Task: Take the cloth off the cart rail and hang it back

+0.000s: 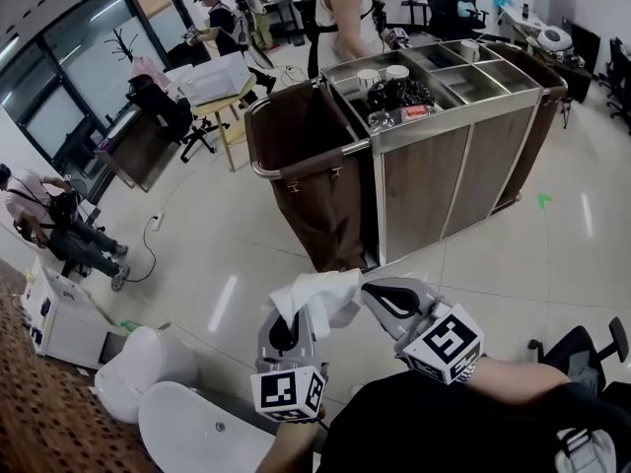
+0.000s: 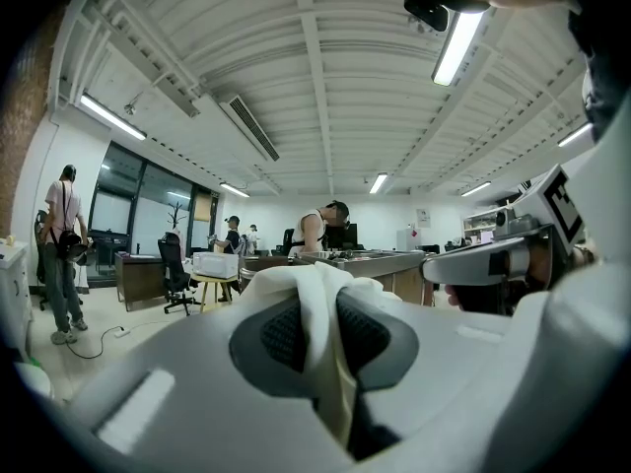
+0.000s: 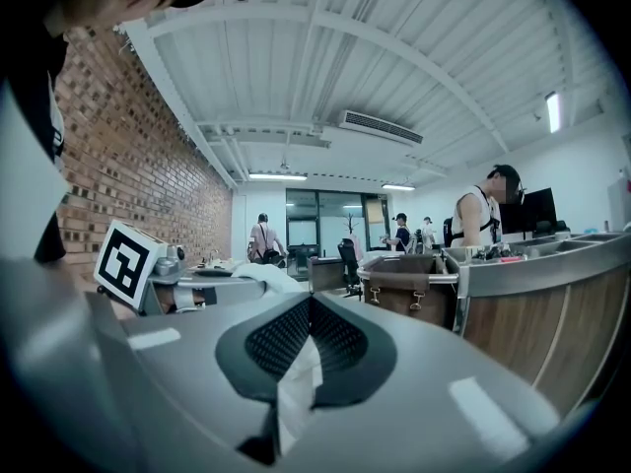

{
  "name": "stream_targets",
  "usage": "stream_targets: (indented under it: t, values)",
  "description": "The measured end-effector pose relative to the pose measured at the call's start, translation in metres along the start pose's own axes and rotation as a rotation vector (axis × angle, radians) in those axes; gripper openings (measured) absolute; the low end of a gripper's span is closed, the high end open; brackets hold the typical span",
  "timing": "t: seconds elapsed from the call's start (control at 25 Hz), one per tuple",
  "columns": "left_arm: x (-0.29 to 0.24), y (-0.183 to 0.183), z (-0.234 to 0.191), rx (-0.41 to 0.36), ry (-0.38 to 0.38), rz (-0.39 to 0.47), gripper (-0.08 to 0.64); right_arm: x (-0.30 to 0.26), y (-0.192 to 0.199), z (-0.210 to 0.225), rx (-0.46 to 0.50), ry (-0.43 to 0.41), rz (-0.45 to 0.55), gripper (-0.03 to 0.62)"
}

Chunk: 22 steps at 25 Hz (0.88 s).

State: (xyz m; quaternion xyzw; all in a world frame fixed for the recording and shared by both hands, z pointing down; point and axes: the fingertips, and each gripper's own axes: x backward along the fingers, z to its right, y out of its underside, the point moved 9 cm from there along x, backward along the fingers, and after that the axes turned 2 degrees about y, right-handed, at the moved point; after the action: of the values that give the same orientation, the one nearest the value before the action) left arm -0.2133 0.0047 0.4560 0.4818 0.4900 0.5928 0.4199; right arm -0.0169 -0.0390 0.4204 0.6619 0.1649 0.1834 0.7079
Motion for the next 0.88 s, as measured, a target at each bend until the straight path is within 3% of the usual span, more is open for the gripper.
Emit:
stream_targets:
  t: [0.88]
  values:
    - [-0.0085, 0.0023, 0.0072, -0.005, -0.01, -0.009, 0.032, 0.0078, -0.0012, 0.0096, -0.004, 0.002, 0.008, 0.0]
